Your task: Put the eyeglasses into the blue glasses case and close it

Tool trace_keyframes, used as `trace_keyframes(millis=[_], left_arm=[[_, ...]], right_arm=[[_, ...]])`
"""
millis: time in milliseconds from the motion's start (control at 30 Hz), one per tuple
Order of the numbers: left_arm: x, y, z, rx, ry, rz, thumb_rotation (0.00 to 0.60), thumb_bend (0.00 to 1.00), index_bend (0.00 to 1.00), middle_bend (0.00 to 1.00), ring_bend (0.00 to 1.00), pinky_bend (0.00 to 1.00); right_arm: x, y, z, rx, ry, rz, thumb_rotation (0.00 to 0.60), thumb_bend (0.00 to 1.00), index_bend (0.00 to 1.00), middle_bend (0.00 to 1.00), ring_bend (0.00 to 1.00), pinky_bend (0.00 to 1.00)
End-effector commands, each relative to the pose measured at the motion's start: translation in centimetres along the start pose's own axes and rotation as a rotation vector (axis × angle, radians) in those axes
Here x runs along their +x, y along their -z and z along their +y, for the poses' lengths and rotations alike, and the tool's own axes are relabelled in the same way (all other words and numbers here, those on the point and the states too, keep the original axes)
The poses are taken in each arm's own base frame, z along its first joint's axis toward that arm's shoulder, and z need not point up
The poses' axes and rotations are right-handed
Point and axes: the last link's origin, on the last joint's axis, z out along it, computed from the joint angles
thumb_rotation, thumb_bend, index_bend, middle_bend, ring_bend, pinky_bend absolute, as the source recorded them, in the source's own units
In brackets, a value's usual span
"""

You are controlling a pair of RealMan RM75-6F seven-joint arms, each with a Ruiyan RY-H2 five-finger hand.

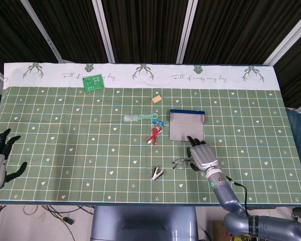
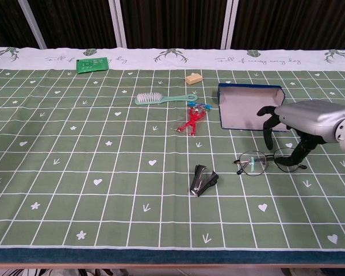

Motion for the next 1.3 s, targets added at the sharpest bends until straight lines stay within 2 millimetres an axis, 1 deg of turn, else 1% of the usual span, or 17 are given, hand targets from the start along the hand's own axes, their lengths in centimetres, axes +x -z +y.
trace_keyframes(millis=[33, 833, 1300], left_arm=[[0.00, 0.00, 0.00, 0.000, 0.000, 0.000, 0.600, 0.27, 0.16, 0.00, 0.00, 0.00], [0.03, -0.02, -0.02, 0.004, 0.003, 0.002, 0.600, 0.27, 0.17, 0.00, 0.00, 0.00], [0.02, -0.04, -0.04, 0.006, 0.001, 0.001, 0.600, 0.27, 0.17, 0.00, 0.00, 0.00]], right_arm=[[-0.03, 0.01, -0.08, 0.003, 0.002, -0.001, 0.600, 0.39, 0.52, 0.08, 0.15, 0.25], [-0.22, -0.46, -0.57, 0.011, 0.007, -0.011, 0.600, 0.43, 0.57, 0.08, 0.15, 0.25], [-0.32, -0.72, -0.74, 0.014, 0.009, -0.018, 0.600, 0.43, 0.57, 0.08, 0.15, 0.25]])
